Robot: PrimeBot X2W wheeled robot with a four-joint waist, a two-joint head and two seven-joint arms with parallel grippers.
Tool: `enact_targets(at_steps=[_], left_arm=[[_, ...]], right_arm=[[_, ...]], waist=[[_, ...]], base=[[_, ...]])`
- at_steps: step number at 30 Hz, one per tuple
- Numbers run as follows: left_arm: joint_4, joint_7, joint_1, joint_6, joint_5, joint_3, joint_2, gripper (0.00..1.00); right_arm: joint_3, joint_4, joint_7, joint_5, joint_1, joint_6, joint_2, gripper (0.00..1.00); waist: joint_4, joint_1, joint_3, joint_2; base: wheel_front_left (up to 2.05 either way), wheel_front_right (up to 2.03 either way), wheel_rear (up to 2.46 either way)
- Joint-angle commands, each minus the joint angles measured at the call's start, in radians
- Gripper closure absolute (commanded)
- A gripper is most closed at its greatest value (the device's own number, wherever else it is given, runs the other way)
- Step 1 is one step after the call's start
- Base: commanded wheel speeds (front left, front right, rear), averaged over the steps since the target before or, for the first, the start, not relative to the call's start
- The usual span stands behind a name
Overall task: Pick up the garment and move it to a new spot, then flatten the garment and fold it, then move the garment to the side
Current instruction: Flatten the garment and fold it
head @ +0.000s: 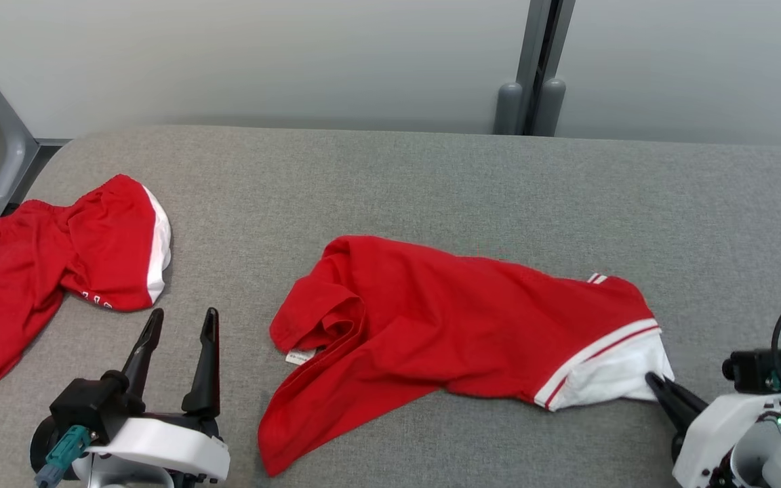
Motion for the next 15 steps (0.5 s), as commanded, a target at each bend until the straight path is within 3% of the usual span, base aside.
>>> enact_targets(at_steps=[1, 3, 4, 5, 6, 15], left_arm=[[-0.006, 0.002, 0.001, 0.007, -0.008, 0.006, 0.004, 0.00], [-0.008, 0.003, 0.009, 0.009, -0.009, 0.006, 0.005, 0.00], [-0.010, 0.004, 0.011, 0.011, -0.008, 0.005, 0.006, 0.00], [-0.011, 0.005, 0.012, 0.012, -0.009, 0.004, 0.006, 0.00], [-0.012, 0.005, 0.013, 0.012, -0.009, 0.002, 0.005, 0.00], [-0.014, -0.001, 0.019, 0.017, -0.015, 0.003, 0.010, 0.00]], right_arm=[[-0.012, -0.008, 0.009, -0.006, 0.023, 0.000, -0.017, 1.00], [-0.025, -0.013, 0.030, -0.019, 0.054, 0.000, -0.022, 0.94], [-0.030, -0.016, 0.041, -0.027, 0.067, 0.000, -0.023, 0.81], [-0.036, -0.022, 0.053, -0.036, 0.078, 0.000, -0.024, 0.56], [-0.046, -0.030, 0.062, -0.043, 0.090, 0.000, -0.027, 0.00], [-0.181, -0.114, 0.166, -0.082, 0.199, 0.000, -0.063, 0.00]], waist=[[-0.003, 0.0000, -0.001, -0.0001], [-0.007, 0.0000, 0.000, -0.0001], [-0.009, 0.0000, 0.001, -0.0001], [-0.011, 0.0000, 0.003, -0.0001], [-0.013, 0.0000, 0.004, -0.0001], [-0.027, 0.0000, 0.010, -0.0001]], base=[[0.00, 0.00, 0.00], [0.00, 0.00, 0.00], [0.00, 0.00, 0.00], [0.00, 0.00, 0.00], [0.00, 0.00, 0.00], [0.00, 0.00, 0.00]])
